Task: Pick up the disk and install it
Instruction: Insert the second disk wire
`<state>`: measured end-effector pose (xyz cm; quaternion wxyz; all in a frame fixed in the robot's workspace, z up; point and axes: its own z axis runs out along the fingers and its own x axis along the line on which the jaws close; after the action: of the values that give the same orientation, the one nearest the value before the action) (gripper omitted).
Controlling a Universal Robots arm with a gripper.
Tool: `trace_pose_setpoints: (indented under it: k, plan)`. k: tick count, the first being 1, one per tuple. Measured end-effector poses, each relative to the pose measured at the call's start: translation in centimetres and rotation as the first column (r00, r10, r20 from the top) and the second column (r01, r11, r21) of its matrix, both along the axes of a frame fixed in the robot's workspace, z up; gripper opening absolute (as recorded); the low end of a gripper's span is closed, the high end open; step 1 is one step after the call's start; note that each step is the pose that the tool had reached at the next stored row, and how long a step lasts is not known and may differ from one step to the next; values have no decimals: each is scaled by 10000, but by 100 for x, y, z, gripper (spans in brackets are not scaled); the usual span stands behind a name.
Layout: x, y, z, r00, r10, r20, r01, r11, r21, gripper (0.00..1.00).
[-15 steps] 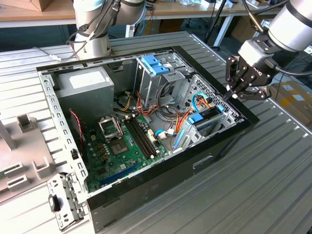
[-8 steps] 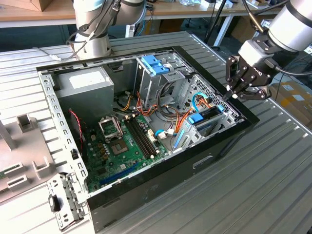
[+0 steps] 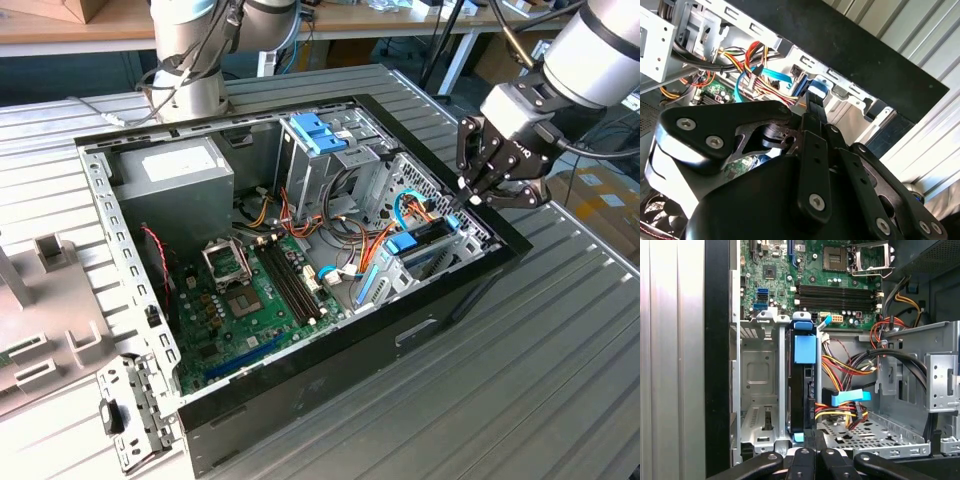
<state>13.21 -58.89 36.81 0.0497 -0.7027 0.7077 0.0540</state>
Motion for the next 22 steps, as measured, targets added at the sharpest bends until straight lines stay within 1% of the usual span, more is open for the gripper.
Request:
trace_pose_setpoints:
  k: [3, 4, 5, 6, 10, 12, 13, 14, 15, 16, 22]
  plan:
    - [-1, 1, 1, 10000, 1, 0, -1, 10000, -1, 11]
    - [-2, 1, 1, 10000, 1, 0, -1, 10000, -1, 30]
    - [-3, 1, 1, 10000, 1, 0, -1, 10000, -1, 36]
    - [-21, 3, 1, 10000, -1, 0, 1, 10000, -1, 42]
    - [-103, 12, 1, 10000, 0, 0, 0, 10000, -1, 42]
    - [-137, 27, 0, 10000, 0, 1, 0, 10000, -1, 42]
    - [-146, 45, -1, 10000, 0, 0, 0, 10000, -1, 42]
    - [-161, 100, -1, 10000, 1, 0, -1, 10000, -1, 42]
    - [-170, 122, 0, 10000, 1, 0, -1, 10000, -1, 42]
    - [-183, 133, -1, 10000, 1, 0, -1, 10000, 0, 42]
    - [-299, 133, -6, 10000, 0, 0, 0, 10000, 1, 42]
